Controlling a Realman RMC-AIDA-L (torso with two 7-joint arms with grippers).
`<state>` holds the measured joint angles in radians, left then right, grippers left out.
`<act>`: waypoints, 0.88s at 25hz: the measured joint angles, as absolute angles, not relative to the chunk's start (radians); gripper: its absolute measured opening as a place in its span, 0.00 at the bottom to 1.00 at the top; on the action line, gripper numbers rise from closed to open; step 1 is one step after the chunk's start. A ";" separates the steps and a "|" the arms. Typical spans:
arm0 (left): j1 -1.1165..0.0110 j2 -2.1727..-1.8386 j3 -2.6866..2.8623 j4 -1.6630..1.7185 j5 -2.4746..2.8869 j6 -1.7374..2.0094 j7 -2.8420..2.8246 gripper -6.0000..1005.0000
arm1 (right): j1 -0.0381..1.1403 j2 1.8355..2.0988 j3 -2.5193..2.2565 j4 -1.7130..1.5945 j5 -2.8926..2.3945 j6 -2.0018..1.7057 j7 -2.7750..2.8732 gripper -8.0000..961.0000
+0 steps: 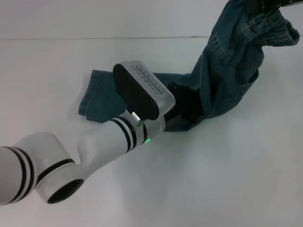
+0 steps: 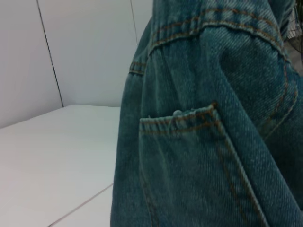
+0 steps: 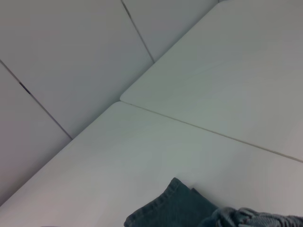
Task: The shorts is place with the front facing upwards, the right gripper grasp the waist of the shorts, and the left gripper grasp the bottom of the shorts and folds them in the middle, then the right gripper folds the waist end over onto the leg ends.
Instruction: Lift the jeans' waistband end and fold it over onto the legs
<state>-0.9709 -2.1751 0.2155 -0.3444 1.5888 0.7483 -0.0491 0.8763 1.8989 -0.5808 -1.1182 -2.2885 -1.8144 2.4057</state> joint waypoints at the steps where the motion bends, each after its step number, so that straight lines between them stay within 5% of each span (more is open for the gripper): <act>1: -0.971 -2.175 0.209 -0.349 1.597 0.747 -0.049 0.01 | 0.877 1.899 -0.581 -1.118 -2.289 -1.815 2.405 0.11; 22: -0.963 -2.175 0.084 -0.453 1.760 0.746 -0.049 0.01 | 0.882 1.903 -0.621 -1.110 -2.287 -1.842 2.399 0.11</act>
